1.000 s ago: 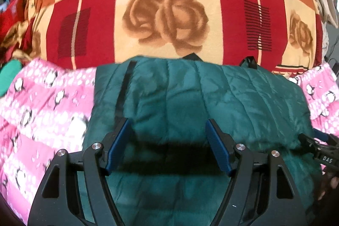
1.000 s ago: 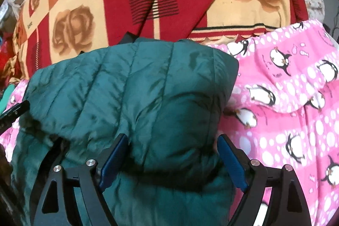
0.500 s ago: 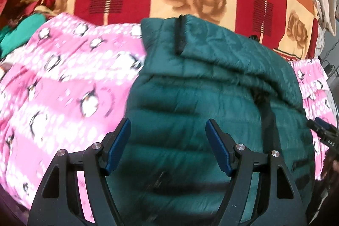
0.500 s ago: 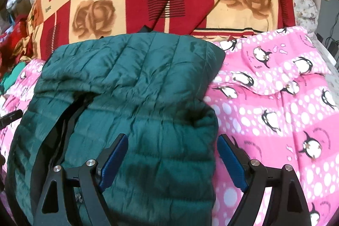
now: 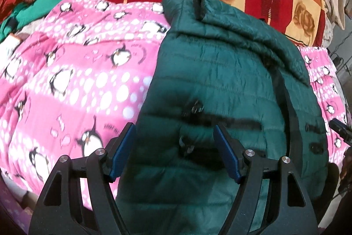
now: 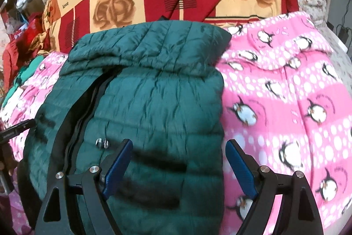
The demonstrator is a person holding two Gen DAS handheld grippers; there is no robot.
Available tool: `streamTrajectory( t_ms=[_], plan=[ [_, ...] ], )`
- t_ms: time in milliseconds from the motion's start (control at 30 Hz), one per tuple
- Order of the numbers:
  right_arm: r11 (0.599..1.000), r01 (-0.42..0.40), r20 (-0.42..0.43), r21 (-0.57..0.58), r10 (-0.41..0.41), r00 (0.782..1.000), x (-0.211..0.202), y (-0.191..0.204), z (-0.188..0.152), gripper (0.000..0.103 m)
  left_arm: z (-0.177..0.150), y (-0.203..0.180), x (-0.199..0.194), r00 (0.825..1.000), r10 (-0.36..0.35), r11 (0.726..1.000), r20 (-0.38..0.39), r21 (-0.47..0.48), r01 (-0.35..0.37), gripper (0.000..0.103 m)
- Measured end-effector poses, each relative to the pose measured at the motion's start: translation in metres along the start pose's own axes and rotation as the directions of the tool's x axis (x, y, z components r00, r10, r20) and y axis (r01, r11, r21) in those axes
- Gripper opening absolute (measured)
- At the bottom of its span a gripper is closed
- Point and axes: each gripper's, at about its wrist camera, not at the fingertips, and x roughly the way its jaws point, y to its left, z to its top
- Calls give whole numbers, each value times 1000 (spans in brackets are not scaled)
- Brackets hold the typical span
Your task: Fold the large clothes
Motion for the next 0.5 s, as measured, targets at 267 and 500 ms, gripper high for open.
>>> streamTrajectory(
  t_ms=[267, 500],
  plan=[
    [999, -2, -59, 32, 4, 998, -12, -16, -32, 84, -18, 9, -7, 1000, -6, 1000, -29, -25, 5, 73],
    [997, -45, -119, 62, 52, 992, -18, -23, -60, 84, -32, 12, -15, 999, -12, 999, -43, -30, 11, 73]
  ],
)
